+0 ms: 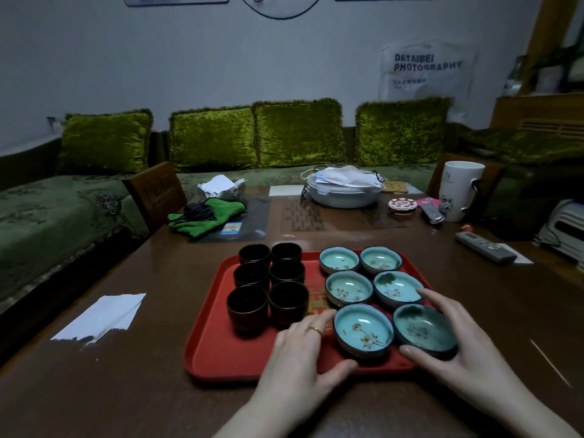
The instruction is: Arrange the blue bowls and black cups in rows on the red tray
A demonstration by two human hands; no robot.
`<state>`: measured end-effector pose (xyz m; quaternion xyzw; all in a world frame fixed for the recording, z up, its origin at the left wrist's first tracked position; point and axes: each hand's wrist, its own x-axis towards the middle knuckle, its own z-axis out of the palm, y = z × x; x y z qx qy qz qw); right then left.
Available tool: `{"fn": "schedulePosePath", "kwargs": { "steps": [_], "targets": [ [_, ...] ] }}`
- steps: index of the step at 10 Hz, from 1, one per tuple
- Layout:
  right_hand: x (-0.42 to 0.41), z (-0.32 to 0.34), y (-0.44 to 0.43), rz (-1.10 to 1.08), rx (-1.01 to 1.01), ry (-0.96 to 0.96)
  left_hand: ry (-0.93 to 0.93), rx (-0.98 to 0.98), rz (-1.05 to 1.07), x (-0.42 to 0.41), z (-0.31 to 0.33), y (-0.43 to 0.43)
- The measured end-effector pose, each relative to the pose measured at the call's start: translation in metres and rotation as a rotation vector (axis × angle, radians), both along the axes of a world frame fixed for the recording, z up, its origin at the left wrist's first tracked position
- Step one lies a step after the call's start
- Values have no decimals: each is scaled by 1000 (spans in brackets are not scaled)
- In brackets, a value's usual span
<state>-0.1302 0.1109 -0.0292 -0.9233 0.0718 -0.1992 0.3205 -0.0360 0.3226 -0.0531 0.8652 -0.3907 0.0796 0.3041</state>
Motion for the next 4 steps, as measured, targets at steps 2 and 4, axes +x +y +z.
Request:
{"fn": "schedulePosePath", "kwargs": {
  "steps": [2,4],
  "targets": [
    [-13,-10,-10,-34,81,-42,64,-29,57,1,3,-17],
    [-13,-14,-11,-53,143,-48,124,-32,55,-4,8,-20]
  ]
}}
